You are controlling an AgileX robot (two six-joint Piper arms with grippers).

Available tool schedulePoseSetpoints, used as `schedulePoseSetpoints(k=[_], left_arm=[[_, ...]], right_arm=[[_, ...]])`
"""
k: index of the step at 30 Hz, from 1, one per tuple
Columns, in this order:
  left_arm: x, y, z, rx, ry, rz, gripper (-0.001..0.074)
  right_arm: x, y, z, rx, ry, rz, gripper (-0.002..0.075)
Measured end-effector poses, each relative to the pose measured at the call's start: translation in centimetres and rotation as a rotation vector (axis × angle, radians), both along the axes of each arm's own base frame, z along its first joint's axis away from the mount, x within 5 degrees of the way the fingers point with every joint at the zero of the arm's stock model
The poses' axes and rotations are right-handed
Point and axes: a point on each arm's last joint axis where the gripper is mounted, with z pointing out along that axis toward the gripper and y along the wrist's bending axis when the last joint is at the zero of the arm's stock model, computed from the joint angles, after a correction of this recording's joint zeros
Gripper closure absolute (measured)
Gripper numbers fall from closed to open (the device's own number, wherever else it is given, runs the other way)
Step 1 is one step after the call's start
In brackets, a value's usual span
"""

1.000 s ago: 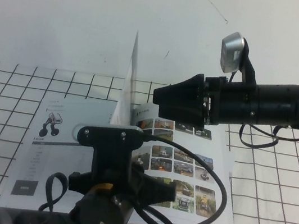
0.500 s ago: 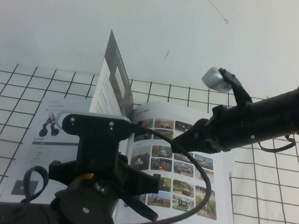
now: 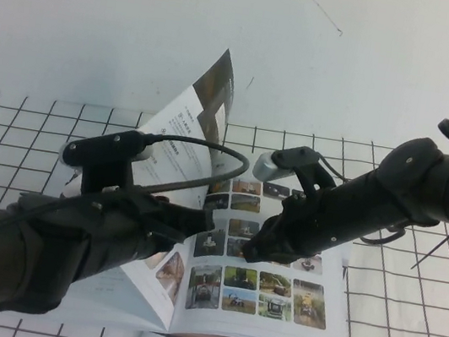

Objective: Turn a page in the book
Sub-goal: Open the closed book

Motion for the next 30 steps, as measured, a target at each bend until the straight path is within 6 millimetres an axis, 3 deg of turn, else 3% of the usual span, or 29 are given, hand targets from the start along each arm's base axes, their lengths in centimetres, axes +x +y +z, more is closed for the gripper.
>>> schedulePoseSetpoints(k=[9,24,30], left_arm=[[0.1,-0.1,0.0,-0.033,0.014,-0.053,0.0737],[0.3,1.0,-0.3,-0.005,0.021,0.069,0.0737],[-1.0,2.9,0.1,0.019,-0.001,0.160,0.0737]], right_arm=[[0.1,-0.1,-1.6,-0.034,0.025,0.001,0.0723],[0.1,-0.4,-2.8,-0.087,0.052,0.009,0.0724],[0.1,-0.4,-2.8,-0.096,0.052,0.015,0.0724]])
